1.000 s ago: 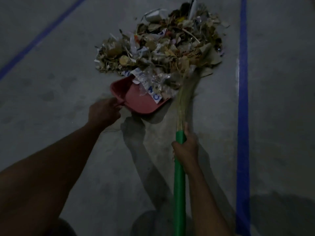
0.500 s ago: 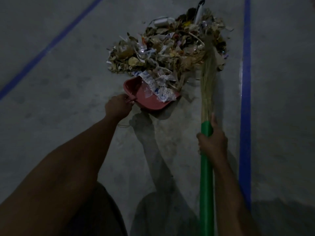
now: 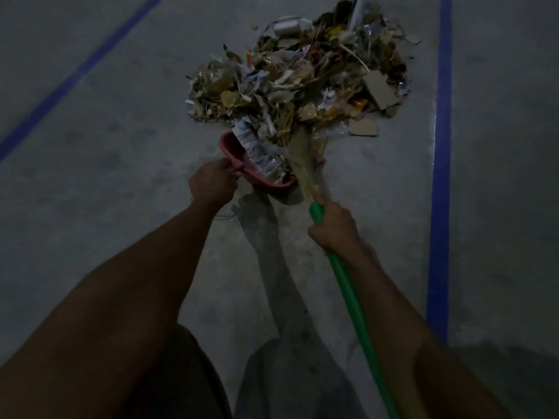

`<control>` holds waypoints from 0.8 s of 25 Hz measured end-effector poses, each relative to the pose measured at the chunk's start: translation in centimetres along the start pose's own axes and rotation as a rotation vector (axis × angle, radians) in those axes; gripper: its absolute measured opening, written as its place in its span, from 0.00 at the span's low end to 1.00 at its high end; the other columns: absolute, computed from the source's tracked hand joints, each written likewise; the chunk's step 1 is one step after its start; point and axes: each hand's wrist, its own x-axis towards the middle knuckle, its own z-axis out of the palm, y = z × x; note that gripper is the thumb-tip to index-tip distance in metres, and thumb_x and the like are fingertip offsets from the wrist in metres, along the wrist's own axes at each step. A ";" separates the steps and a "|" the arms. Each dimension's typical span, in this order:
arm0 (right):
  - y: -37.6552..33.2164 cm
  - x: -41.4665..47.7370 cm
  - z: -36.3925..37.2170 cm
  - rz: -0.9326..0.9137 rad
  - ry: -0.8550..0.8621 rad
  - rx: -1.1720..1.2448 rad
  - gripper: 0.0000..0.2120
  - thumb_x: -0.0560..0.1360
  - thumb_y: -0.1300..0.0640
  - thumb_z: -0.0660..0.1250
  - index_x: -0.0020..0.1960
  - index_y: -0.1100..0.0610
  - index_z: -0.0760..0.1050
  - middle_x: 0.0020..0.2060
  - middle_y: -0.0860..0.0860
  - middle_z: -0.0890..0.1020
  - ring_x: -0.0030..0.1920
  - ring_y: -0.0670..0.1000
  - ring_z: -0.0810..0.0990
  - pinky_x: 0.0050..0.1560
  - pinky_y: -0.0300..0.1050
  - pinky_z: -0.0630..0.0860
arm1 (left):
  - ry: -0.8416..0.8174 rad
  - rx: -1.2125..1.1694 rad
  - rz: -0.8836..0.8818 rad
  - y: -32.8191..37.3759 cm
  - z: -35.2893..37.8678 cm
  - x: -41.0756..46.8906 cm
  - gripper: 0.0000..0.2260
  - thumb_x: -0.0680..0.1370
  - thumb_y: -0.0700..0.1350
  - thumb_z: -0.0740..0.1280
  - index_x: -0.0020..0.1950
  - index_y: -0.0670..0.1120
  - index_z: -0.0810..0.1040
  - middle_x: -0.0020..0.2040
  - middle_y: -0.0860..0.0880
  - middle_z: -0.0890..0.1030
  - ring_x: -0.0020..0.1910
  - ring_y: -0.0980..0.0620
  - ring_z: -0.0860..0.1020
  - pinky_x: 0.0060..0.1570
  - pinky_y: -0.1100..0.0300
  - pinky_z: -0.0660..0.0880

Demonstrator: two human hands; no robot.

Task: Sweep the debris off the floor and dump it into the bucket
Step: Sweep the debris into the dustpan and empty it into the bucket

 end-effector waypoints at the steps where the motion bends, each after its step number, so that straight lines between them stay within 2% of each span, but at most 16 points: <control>1: -0.2 -1.1 0.5 -0.011 -0.007 0.029 0.48 0.70 0.59 0.70 0.82 0.41 0.49 0.63 0.57 0.78 0.58 0.60 0.79 0.57 0.49 0.79 | -0.003 0.011 0.011 0.1 0.0 0.0 0.12 0.77 0.52 0.66 0.59 0.54 0.80 0.51 0.47 0.83 0.51 0.41 0.81 0.40 0.55 0.72; 3: -0.2 -4.0 1.2 -0.017 0.010 0.098 0.48 0.70 0.61 0.69 0.82 0.40 0.48 0.61 0.57 0.78 0.57 0.59 0.79 0.57 0.49 0.78 | -0.016 0.024 0.021 0.4 -0.2 -0.2 0.12 0.77 0.51 0.66 0.59 0.53 0.80 0.51 0.45 0.83 0.51 0.41 0.81 0.41 0.54 0.73; 7: 1.1 -10.8 2.5 0.057 0.215 0.164 0.49 0.72 0.61 0.68 0.80 0.34 0.44 0.54 0.54 0.77 0.54 0.57 0.78 0.54 0.47 0.77 | -0.036 0.021 0.008 0.2 -0.6 -0.3 0.15 0.77 0.50 0.67 0.63 0.54 0.78 0.51 0.44 0.83 0.49 0.41 0.81 0.38 0.56 0.70; 10: 1.3 -12.4 2.8 0.150 0.337 0.194 0.48 0.75 0.61 0.68 0.80 0.35 0.43 0.56 0.53 0.75 0.52 0.53 0.76 0.52 0.46 0.74 | -0.055 0.002 -0.056 0.1 -0.8 -0.7 0.15 0.77 0.53 0.67 0.63 0.53 0.78 0.51 0.45 0.82 0.49 0.41 0.81 0.40 0.55 0.72; 12: 1.1 -11.3 1.9 0.159 0.368 0.184 0.47 0.76 0.61 0.67 0.81 0.36 0.42 0.59 0.54 0.75 0.50 0.51 0.73 0.51 0.44 0.72 | -0.056 0.007 -0.073 0.1 -0.8 -0.8 0.16 0.76 0.54 0.67 0.62 0.53 0.78 0.52 0.45 0.82 0.49 0.41 0.81 0.41 0.55 0.72; 17: -0.3 -2.3 -1.4 0.080 0.360 0.053 0.47 0.74 0.60 0.69 0.81 0.35 0.47 0.62 0.57 0.76 0.58 0.60 0.78 0.50 0.46 0.71 | -0.020 0.048 -0.067 0.1 -0.5 1.2 0.18 0.75 0.57 0.66 0.62 0.52 0.79 0.54 0.43 0.81 0.52 0.39 0.80 0.44 0.54 0.73; 20: -1.4 5.1 -2.9 0.057 0.342 0.032 0.44 0.74 0.57 0.71 0.81 0.38 0.51 0.63 0.58 0.77 0.59 0.62 0.78 0.51 0.49 0.76 | -0.005 0.047 -0.069 -0.1 0.2 2.1 0.21 0.74 0.60 0.66 0.64 0.53 0.78 0.57 0.41 0.80 0.53 0.37 0.80 0.46 0.51 0.74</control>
